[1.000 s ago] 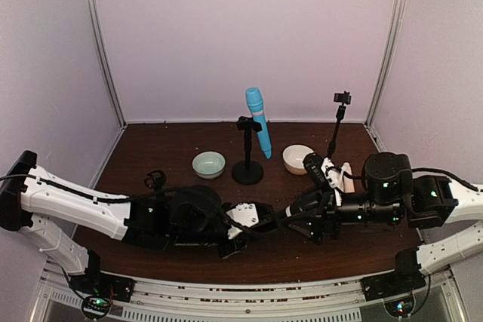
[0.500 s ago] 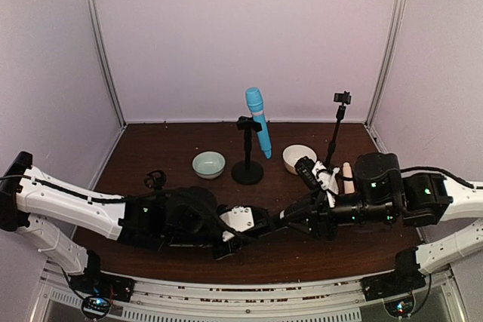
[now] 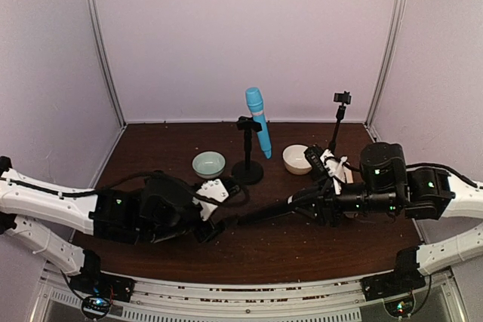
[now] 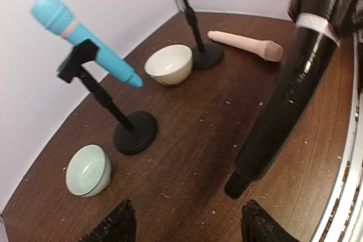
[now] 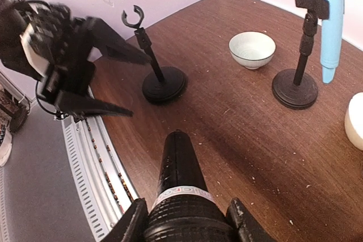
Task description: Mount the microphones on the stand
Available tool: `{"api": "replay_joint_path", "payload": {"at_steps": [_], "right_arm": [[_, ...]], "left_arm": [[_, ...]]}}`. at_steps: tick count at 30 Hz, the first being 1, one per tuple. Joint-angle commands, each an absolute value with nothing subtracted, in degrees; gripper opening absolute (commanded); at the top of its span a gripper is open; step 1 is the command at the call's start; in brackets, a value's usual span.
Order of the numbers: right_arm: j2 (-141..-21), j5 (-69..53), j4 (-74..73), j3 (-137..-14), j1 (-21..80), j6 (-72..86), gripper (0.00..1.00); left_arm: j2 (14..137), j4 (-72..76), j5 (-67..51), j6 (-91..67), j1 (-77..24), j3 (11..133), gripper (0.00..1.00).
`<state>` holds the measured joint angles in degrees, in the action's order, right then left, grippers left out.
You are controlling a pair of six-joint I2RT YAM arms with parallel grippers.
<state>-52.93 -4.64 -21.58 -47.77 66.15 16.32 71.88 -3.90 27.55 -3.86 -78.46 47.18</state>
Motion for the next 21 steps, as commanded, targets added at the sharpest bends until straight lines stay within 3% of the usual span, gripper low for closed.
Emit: {"api": "replay_joint_path", "payload": {"at_steps": [1,8,14,21], "right_arm": [[-51.5,-2.5,-19.3,-44.8,64.6,16.3,0.0],[-49.4,4.6,-18.1,-42.7,63.9,16.1,0.0],[-49.4,4.2,-18.0,-42.2,63.1,15.6,0.0],[-48.9,4.4,-17.2,-40.8,62.0,17.3,0.0]], "left_arm": [[63.1,-11.8,39.9,-9.3,-78.1,46.8,0.66],[51.5,-19.8,50.0,-8.4,-75.7,49.1,0.73],[45.4,-19.7,43.8,-14.0,-66.9,44.1,0.78],[40.2,-13.5,44.2,-15.5,-66.7,35.2,0.86]]}}
